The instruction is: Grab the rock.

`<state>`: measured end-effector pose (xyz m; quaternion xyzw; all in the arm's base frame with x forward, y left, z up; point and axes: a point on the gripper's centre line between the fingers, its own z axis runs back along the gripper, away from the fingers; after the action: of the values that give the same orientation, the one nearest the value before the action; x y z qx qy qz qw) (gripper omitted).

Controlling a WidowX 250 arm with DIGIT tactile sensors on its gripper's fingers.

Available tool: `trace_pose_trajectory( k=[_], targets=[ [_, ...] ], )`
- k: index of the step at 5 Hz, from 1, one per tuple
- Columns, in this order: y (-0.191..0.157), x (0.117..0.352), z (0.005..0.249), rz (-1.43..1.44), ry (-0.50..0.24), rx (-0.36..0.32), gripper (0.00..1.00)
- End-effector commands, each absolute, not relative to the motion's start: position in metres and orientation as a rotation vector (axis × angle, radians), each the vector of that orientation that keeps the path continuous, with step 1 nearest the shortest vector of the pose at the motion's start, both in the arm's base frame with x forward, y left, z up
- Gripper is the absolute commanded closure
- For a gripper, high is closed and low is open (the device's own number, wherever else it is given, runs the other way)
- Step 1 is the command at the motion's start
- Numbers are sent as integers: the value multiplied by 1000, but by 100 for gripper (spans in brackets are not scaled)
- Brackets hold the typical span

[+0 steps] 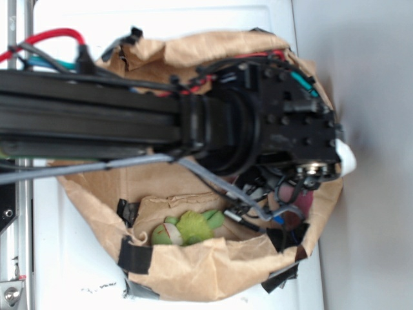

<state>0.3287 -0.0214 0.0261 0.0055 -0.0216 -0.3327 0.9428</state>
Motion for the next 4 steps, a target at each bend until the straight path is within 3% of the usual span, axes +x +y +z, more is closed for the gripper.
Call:
trace_pose_trajectory(
  k=[1, 2, 3, 4],
  targets=[
    [-32, 328, 57, -703, -97, 11, 0],
    [-22, 323, 78, -687, -141, -47, 0],
    [-12, 319, 83, -673, -164, -65, 0],
    [-5, 319, 71, -655, -143, -31, 0]
  ],
)
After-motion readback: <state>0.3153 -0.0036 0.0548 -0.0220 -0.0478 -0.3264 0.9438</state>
